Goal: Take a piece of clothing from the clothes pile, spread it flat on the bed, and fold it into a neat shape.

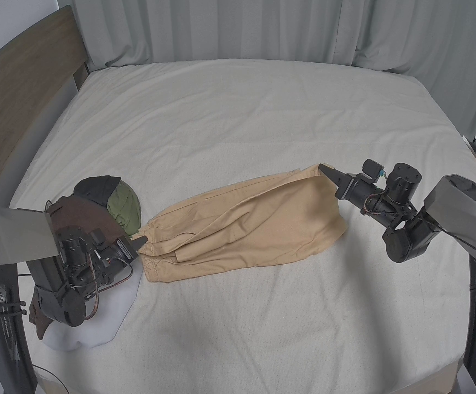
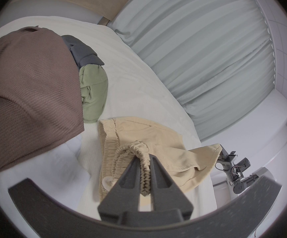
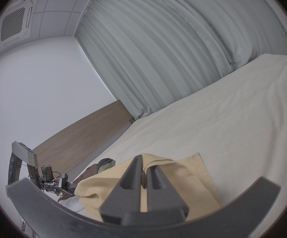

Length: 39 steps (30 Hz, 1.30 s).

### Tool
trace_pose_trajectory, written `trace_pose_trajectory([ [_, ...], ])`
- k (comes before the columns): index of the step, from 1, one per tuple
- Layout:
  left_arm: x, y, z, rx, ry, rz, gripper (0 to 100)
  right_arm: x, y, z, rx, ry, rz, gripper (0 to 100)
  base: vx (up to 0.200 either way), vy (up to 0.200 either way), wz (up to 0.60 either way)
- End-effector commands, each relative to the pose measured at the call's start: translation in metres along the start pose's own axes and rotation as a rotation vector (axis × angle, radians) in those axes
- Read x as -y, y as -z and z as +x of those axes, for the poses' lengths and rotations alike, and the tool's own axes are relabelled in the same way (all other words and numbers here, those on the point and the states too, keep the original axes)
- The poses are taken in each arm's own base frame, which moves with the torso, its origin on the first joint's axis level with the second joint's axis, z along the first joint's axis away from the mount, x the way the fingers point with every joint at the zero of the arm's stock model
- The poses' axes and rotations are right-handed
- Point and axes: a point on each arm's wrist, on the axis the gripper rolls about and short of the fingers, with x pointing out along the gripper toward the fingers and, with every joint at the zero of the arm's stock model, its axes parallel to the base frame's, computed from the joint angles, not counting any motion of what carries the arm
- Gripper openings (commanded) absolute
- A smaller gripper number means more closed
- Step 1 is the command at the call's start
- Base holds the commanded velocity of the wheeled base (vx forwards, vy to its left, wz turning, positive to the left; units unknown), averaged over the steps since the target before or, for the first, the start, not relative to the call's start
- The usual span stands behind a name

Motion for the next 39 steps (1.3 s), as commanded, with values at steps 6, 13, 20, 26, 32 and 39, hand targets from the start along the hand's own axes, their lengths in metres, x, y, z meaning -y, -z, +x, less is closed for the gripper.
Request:
trace_pose_trajectory([
  [6,-0.006,0.000,0.011,0.028,-0.015,-0.023,0,0.012,0.005,0.015,-0.009,0.006,0.004,0,0.000,0.000,0.00],
  [13,-0.006,0.000,0.011,0.030,-0.013,-0.035,0,0.015,0.010,0.018,-0.023,0.012,0.012,0,0.000,0.000,0.00],
  [20,-0.006,0.000,0.012,0.029,-0.011,-0.042,0,0.014,0.010,0.019,-0.023,0.010,0.008,0,0.000,0.000,0.00],
  [26,-0.003,0.001,0.014,0.028,-0.002,-0.042,100,0.015,0.011,0.019,-0.029,0.013,0.012,100,0.000,0.000,0.00],
  [32,-0.004,-0.012,0.018,0.084,0.005,-0.083,100,0.016,0.015,0.016,-0.041,0.024,0.019,100,0.000,0.000,0.00],
  [39,-0.003,-0.012,0.016,0.085,-0.001,-0.079,100,0.012,0.020,0.012,-0.067,0.030,0.029,100,0.000,0.000,0.00],
])
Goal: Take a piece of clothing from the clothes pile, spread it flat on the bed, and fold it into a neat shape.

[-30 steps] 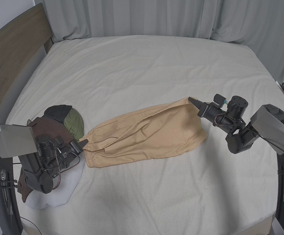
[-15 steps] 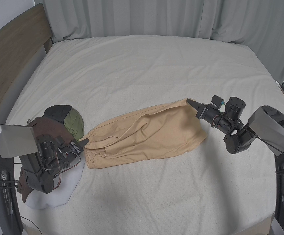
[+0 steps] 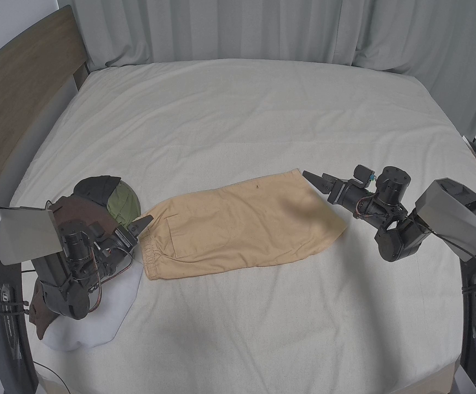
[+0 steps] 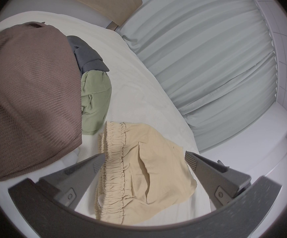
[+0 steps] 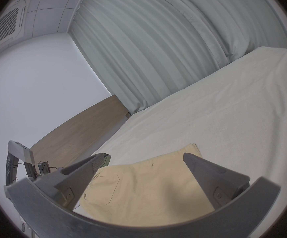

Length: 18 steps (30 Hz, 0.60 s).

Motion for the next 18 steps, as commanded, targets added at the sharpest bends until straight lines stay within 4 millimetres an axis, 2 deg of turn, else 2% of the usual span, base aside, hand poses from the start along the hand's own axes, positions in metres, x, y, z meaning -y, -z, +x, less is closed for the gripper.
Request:
trace_pose_trajectory([
  [1,0.002,-0.002,-0.001,0.005,0.004,0.002,100,-0.003,0.002,-0.003,-0.013,0.001,0.005,100,0.000,0.000,0.00],
  [8,0.007,-0.003,-0.003,0.009,0.014,0.006,100,-0.004,0.007,-0.007,-0.034,0.009,-0.012,100,0.000,0.000,0.00],
  [18,0.023,-0.010,-0.011,0.022,0.046,0.016,100,-0.017,0.015,-0.016,-0.075,0.006,-0.005,100,0.000,0.000,0.00],
])
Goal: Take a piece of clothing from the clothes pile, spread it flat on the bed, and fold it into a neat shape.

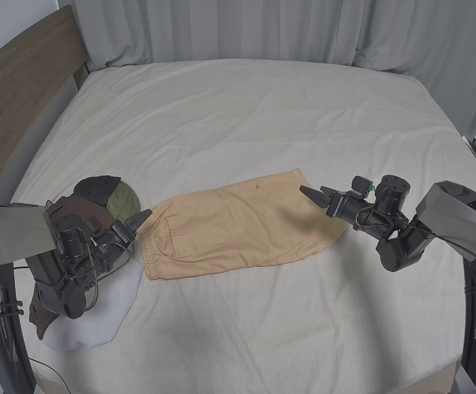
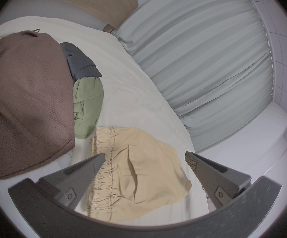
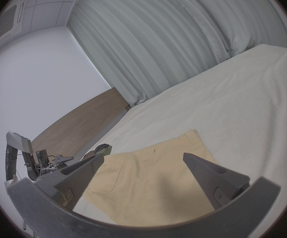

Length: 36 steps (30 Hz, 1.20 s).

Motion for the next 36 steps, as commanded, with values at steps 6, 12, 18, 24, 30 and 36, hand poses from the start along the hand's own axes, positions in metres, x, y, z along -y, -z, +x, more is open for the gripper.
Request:
trace_pose_trajectory([
  [6,0.019,-0.009,-0.009,0.025,0.042,0.018,100,-0.016,0.001,-0.009,-0.018,-0.014,-0.008,100,0.000,0.000,0.00],
  [12,0.033,-0.013,-0.015,0.035,0.072,0.053,100,-0.019,0.005,-0.013,-0.031,-0.013,-0.001,100,0.000,0.000,0.00],
  [18,0.052,-0.013,-0.024,0.037,0.112,0.086,100,-0.024,0.008,-0.013,-0.030,-0.029,-0.006,100,0.000,0.000,0.00],
  [24,0.065,-0.012,-0.035,0.028,0.140,0.118,100,-0.033,0.021,-0.024,-0.062,-0.035,0.008,100,0.000,0.000,0.00],
  [30,0.067,-0.002,-0.041,-0.003,0.142,0.230,100,-0.036,0.033,-0.036,-0.086,-0.030,0.021,100,0.000,0.000,0.00],
  [36,0.075,0.003,-0.047,-0.015,0.159,0.322,100,-0.037,0.049,-0.050,-0.130,-0.013,0.046,100,0.000,0.000,0.00],
])
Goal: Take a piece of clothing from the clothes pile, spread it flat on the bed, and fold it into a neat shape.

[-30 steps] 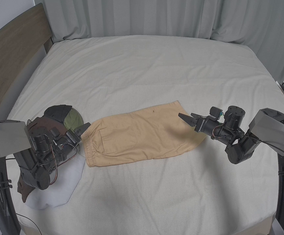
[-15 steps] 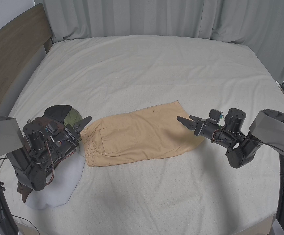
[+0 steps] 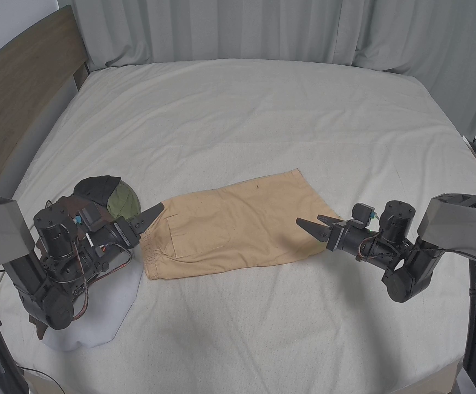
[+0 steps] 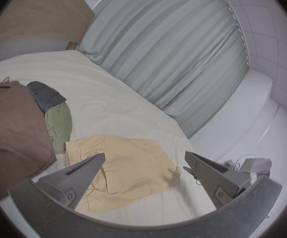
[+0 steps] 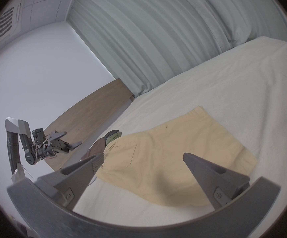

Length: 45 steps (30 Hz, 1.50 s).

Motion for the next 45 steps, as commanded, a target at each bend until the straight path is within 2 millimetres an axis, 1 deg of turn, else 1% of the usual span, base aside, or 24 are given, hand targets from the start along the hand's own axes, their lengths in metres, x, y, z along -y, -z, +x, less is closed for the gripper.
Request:
trace_pose_trajectory([
  [1,0.010,0.001,-0.007,-0.010,0.018,0.055,100,0.000,0.015,-0.009,-0.040,0.014,0.025,100,0.000,0.000,0.00],
  [3,0.013,0.005,-0.009,-0.027,0.024,0.084,100,0.001,0.019,-0.011,-0.044,0.023,0.029,100,0.000,0.000,0.00],
  [7,0.015,0.010,-0.014,-0.049,0.025,0.191,100,0.006,0.038,-0.013,-0.089,0.040,0.055,100,0.000,0.000,0.00],
  [11,0.017,0.016,-0.025,-0.092,0.054,0.312,100,0.006,0.040,-0.013,-0.090,0.054,0.058,100,0.000,0.000,0.00],
  [12,0.017,0.016,-0.026,-0.093,0.056,0.316,100,0.006,0.040,-0.013,-0.090,0.054,0.058,100,0.000,0.000,0.00],
  [13,0.020,0.014,-0.030,-0.097,0.079,0.364,100,0.005,0.043,-0.014,-0.101,0.057,0.063,100,0.000,0.000,0.00],
  [17,0.021,0.015,-0.033,-0.101,0.085,0.433,100,0.001,0.050,-0.017,-0.131,0.058,0.077,100,0.000,0.000,0.00],
  [19,0.020,0.016,-0.033,-0.105,0.085,0.464,100,0.004,0.053,-0.018,-0.138,0.066,0.083,100,0.000,0.000,0.00],
  [24,0.021,0.016,-0.034,-0.103,0.086,0.479,100,0.009,0.063,-0.018,-0.161,0.081,0.097,100,0.000,0.000,0.00],
  [35,0.020,0.016,-0.034,-0.105,0.083,0.482,100,0.012,0.069,-0.018,-0.178,0.090,0.107,100,0.000,0.000,0.00],
  [38,0.020,0.017,-0.035,-0.108,0.083,0.501,100,0.018,0.071,-0.013,-0.181,0.131,0.119,100,0.000,0.000,0.00],
  [45,0.019,0.018,-0.036,-0.114,0.081,0.500,100,0.028,0.073,0.001,-0.183,0.156,0.125,100,0.000,0.000,0.00],
])
